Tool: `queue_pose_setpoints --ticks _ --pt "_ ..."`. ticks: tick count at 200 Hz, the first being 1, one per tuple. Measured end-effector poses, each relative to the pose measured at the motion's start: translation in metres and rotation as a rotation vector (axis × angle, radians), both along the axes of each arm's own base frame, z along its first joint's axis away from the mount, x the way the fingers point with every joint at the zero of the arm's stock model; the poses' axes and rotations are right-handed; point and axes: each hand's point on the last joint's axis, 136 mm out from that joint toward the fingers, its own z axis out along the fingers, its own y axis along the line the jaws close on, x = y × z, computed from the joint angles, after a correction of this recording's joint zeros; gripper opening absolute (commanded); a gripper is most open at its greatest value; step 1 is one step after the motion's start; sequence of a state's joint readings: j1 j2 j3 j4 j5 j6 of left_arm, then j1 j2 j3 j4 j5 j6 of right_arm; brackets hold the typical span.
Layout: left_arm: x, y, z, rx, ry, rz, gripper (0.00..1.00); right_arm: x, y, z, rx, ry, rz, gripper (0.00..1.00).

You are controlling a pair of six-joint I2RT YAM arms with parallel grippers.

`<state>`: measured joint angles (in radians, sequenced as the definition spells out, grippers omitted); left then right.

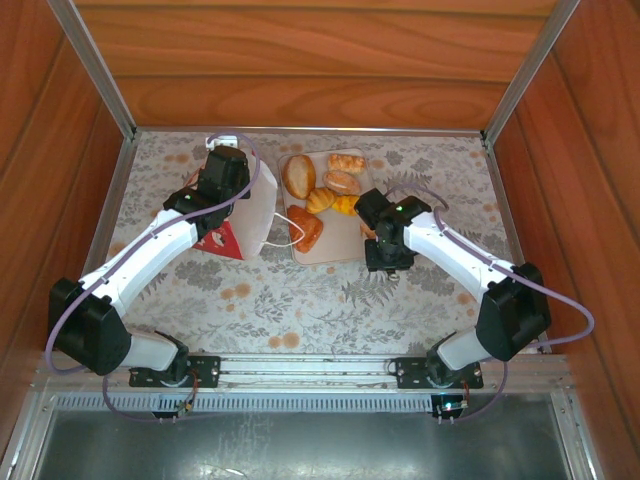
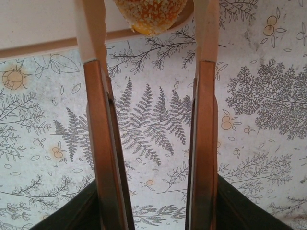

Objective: Take the fake bread out of the paper bag

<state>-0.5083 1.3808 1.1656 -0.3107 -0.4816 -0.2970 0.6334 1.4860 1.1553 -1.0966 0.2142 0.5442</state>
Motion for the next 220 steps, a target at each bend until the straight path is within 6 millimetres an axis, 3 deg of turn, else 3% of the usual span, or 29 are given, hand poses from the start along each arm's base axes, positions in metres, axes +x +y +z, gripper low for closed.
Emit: queue_pose_setpoints --ticks 86,127,158,192,220 --pt "0.000 0.000 0.000 0.000 0.000 0.000 0.00 0.000 0.001 0.001 0.007 -0.005 -0.007 0.57" --pt "0.000 0.000 0.000 0.000 0.000 0.000 0.00 0.001 -0.002 0.015 0.023 -0.053 -0.009 0.57" --pt "0.000 0.000 0.000 0.000 0.000 0.000 0.00 0.003 -0.002 0.024 0.036 -0.081 -0.010 0.54" --pt "0.000 0.000 0.000 0.000 0.000 -0.001 0.00 0.004 0.000 0.023 0.043 -0.082 -0.011 0.45" --pt "0.000 0.000 0.000 0.000 0.000 -0.001 0.00 0.005 0.002 0.016 0.033 -0.061 -0.009 0.43"
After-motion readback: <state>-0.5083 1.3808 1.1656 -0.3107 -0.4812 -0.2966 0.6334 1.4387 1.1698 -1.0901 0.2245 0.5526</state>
